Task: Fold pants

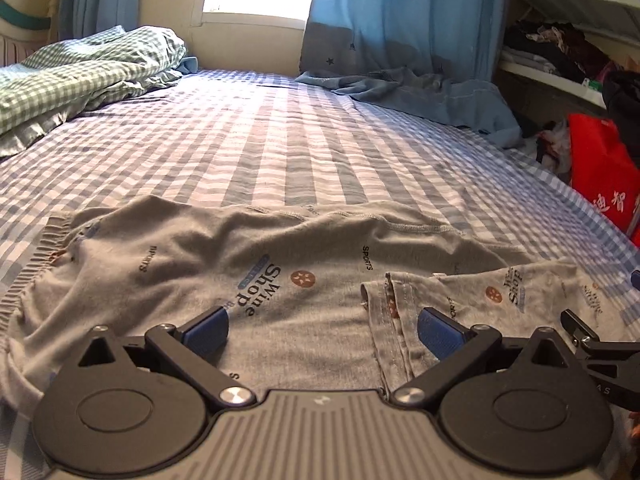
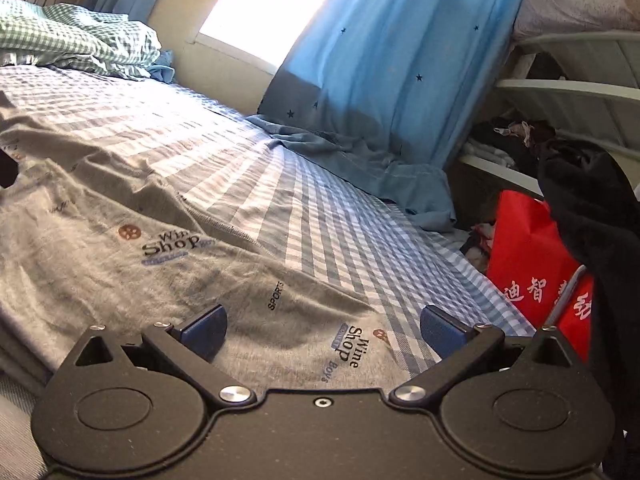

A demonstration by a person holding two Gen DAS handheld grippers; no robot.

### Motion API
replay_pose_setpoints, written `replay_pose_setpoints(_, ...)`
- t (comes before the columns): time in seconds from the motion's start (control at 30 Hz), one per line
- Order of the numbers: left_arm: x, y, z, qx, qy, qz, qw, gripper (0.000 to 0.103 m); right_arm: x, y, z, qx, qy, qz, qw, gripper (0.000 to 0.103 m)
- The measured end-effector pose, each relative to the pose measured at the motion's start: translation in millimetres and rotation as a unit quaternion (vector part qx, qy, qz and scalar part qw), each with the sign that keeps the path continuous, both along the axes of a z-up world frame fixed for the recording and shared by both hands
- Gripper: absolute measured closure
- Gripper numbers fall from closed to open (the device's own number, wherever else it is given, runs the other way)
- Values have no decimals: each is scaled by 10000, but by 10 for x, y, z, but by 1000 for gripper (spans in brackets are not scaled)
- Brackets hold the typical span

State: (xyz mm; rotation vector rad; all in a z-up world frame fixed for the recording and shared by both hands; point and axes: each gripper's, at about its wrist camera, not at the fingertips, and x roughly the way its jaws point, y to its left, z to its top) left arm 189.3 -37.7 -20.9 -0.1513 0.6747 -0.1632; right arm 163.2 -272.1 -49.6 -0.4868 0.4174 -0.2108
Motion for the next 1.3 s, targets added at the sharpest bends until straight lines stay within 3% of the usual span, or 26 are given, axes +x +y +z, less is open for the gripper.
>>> replay_pose_setpoints(0.13, -88, 239, 73, -385, 59, 263, 9989, 0, -26, 186, 143, 29, -199, 223, 9995, 1)
replay_pose_setpoints(0.27, -222, 500, 148, -524, 109, 586, 9968, 0, 40, 473, 242, 101, -279, 630, 9976, 1)
replay_pose_setpoints(0.5, -538, 863, 249, -381, 40, 1077, 9934, 0, 281, 1052, 160, 45, -77, 1182, 9929, 1)
replay_pose_setpoints(0.63, -703, 1019, 234, -223, 44, 1261, 9918, 0, 398, 1287, -38, -420, 274, 1234, 9911, 1)
replay_pose_setpoints(0.83, -800, 1162, 87, -473, 113, 1496, 9875, 0, 429, 1210, -23, -105, 394, 1254, 9913, 1)
replay_pose_setpoints(1.13, -758, 1095, -9, -344, -9, 1484, 9883, 0, 383, 1236, -45, -236, 302, 1245, 9915, 1)
replay_pose_setpoints(1.23, -719, 1178, -29, -805, -125, 1351, 9875, 0, 382, 1238, -42, -225, 309, 1243, 9915, 1)
replay_pose_setpoints(1.3, -698, 1331, -110, -1598, -362, 1302, 9779, 0, 380, 1237, -41, -239, 298, 1243, 9915, 1)
